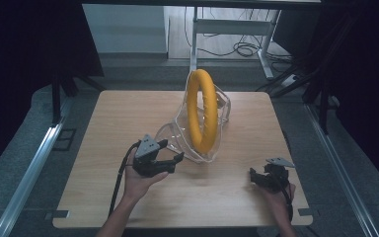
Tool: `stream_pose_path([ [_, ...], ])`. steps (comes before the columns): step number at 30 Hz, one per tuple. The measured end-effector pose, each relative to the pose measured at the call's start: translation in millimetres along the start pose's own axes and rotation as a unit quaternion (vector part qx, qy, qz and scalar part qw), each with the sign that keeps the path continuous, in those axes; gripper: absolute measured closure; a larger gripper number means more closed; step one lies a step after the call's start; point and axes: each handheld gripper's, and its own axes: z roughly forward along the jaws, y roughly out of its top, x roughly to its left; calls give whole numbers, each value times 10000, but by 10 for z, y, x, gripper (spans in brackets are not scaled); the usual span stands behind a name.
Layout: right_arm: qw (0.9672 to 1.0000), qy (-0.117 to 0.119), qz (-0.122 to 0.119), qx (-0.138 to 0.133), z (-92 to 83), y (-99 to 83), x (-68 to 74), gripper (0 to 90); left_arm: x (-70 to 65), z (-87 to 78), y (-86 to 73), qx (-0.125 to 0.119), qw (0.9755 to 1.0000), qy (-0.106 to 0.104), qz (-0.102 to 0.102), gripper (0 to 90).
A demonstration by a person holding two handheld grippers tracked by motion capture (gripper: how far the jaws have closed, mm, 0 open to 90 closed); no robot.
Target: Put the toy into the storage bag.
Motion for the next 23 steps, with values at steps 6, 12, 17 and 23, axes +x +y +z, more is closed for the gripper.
stream_pose_path([
  [6,10000,-8,-19,-10,0,-1,1,170,95,-31,-123,198,9997,79,-155,264],
  [12,10000,4,-26,-14,-1,-2,1,175,136,-50,-191,349,9991,100,-220,263],
  [17,10000,1,-24,-13,-2,-1,3,175,158,-37,-218,440,9986,46,-277,263],
  [23,10000,3,-24,-13,-2,-1,3,175,180,-55,-226,428,9986,112,-282,264],
])
